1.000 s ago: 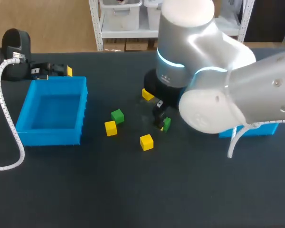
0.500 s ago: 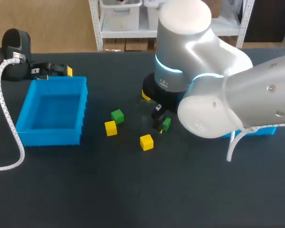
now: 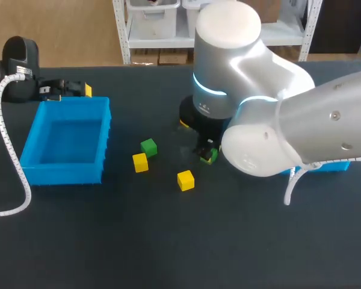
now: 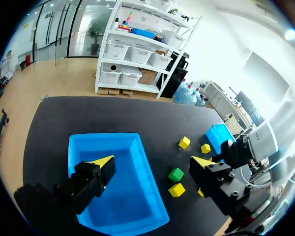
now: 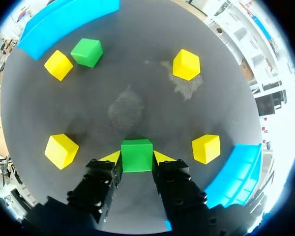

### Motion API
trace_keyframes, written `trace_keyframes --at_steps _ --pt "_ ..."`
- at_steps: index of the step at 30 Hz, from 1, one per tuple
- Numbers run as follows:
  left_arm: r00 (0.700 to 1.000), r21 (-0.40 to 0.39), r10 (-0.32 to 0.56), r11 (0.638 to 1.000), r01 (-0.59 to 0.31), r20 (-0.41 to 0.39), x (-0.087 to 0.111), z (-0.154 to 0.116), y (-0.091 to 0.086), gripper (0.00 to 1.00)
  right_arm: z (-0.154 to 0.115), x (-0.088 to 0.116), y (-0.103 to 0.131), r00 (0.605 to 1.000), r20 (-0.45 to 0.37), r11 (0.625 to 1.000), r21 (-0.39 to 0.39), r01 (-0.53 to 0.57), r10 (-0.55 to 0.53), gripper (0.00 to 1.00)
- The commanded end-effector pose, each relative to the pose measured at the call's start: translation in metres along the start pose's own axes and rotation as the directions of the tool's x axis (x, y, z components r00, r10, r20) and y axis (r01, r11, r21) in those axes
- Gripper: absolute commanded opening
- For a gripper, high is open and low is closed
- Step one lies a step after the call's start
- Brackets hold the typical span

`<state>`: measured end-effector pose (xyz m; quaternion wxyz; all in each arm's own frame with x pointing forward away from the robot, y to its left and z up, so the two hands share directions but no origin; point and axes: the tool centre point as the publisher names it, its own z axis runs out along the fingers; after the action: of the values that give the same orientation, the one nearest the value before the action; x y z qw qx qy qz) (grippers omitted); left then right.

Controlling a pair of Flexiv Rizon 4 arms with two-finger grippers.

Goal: Put the green cubes in the right bin and the yellow cubes in the left bin.

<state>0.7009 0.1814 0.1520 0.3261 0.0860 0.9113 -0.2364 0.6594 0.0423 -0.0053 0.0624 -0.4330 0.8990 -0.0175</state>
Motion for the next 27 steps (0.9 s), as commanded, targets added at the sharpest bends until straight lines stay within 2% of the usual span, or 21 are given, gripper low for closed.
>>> trace_keyframes --at_steps 1,7,16,22,27 --pt "1.0 0.008 0.002 1.0 -0.002 0.005 0.001 0.0 0.002 1.0 -0.001 0.0 -0.003 1.0 0.004 1.0 0.007 -0.003 0.003 0.0" --pt "1.0 0.008 0.002 1.0 -0.002 0.005 0.001 0.0 0.002 1.0 -0.018 -0.006 -0.012 1.0 0.028 1.0 0.03 -0.008 0.007 0.0" --pt "1.0 0.008 0.002 1.0 -0.002 0.005 0.001 0.0 0.002 1.0 -0.061 -0.011 -0.038 0.997 0.078 0.997 0.073 -0.027 0.021 0.0" --pt "1.0 0.008 0.002 1.0 -0.002 0.005 0.001 0.0 0.002 1.0 -0.087 -0.003 -0.063 0.992 0.113 0.991 0.11 -0.074 0.061 0.0" --pt "1.0 0.008 0.002 1.0 -0.002 0.005 0.001 0.0 0.002 1.0 -0.103 0.012 -0.085 0.986 0.126 0.982 0.143 -0.126 0.108 0.0"
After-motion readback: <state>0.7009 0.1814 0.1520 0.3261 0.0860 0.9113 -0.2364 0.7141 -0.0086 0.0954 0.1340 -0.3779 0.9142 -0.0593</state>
